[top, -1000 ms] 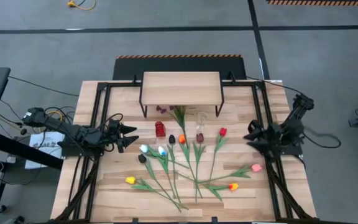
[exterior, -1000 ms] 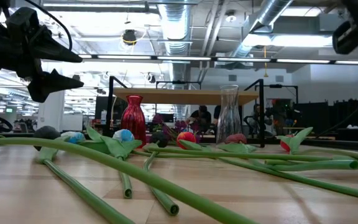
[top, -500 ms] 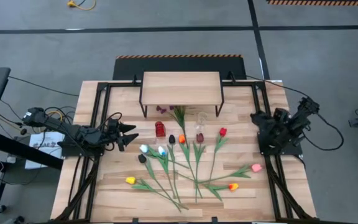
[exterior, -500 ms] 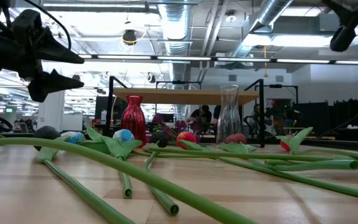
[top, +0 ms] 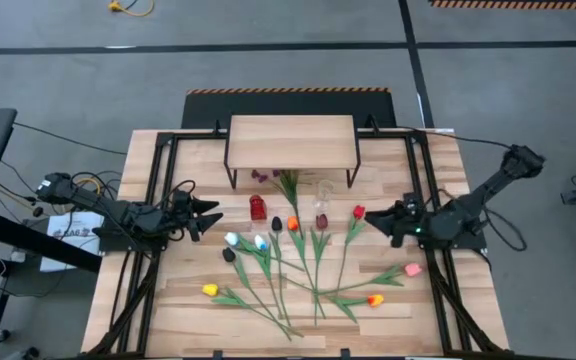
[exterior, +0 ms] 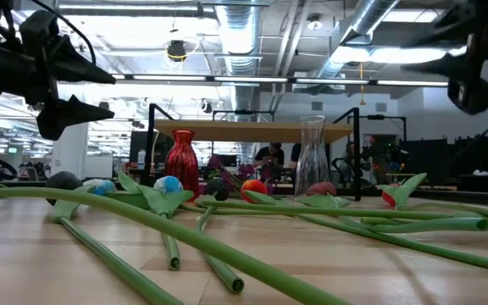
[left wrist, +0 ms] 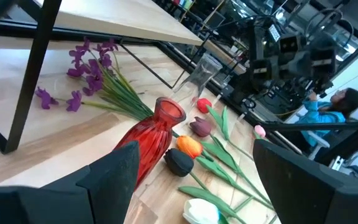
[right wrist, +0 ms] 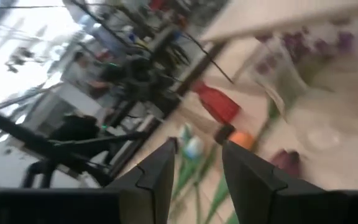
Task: Pick and place flowers into a vace then onto a shelf
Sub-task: Put the red tulip into the transparent vase
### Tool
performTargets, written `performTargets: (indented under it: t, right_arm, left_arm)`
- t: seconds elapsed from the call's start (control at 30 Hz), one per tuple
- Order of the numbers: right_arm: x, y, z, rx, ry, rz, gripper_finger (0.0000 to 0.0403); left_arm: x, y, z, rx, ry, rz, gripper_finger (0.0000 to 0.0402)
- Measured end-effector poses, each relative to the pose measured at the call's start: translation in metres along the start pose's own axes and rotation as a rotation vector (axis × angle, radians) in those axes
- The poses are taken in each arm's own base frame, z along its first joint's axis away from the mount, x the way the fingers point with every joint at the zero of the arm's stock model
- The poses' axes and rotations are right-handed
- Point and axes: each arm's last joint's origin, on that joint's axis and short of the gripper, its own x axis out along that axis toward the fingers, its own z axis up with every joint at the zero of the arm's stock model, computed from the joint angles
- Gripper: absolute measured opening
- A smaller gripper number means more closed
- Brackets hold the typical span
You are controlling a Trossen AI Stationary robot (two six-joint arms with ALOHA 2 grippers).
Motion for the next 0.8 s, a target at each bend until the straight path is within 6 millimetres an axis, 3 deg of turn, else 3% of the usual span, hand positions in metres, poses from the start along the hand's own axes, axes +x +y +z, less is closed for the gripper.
performTargets:
  t: [0.47,0.8]
  right_arm:
    - [0.032,-0.017,-0.043,0.295,0.274,-0.204,0.0127]
    - [0.044,-0.030,-0.058,0.343,0.403,-0.322,0.0127]
  left_arm:
    - [0.000,-0.001,0.001,-0.060,-0.010,-0.011,0.0303]
    - [0.000,-0.001,0.001,-0.061,-0.010,-0.011,0.0303]
